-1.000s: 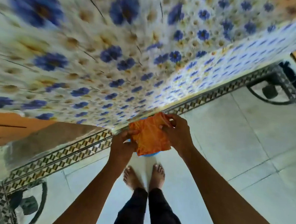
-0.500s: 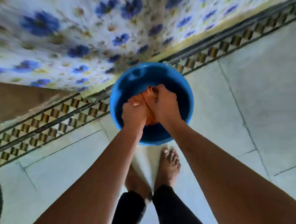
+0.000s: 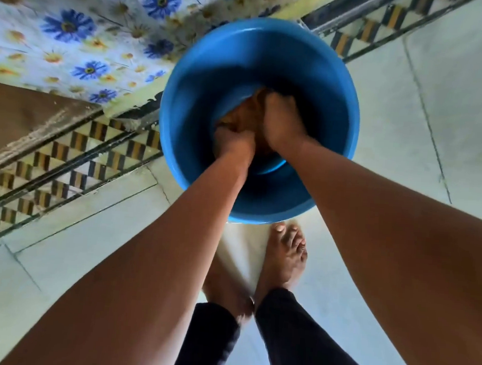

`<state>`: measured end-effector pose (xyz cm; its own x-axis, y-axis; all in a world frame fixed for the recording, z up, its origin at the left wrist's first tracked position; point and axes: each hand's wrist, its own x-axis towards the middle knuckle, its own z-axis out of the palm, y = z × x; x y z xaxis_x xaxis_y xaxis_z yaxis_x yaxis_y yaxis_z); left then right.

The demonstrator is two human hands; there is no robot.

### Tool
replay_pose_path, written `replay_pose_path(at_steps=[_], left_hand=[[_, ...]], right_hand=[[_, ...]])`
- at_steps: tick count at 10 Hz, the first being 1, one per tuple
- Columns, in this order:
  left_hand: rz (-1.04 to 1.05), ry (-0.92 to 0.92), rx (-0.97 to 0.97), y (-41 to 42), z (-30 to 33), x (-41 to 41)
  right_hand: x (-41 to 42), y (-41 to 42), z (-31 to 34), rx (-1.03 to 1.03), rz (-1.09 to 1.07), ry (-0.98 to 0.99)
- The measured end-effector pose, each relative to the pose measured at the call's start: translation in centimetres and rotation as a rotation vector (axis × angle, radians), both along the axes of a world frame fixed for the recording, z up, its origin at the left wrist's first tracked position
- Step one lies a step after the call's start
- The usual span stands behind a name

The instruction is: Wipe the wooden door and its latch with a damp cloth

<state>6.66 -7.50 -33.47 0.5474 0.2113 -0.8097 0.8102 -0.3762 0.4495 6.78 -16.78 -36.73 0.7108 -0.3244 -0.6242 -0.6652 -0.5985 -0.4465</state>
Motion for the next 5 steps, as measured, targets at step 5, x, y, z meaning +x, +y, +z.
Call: replay_pose_path(at_steps=[5], left_hand=[[0.255, -0.375, -0.180, 6.1, 29.8, -3.8]], right_hand=[[-4.0, 2.8, 31.2, 0.493, -0.425, -0.247]])
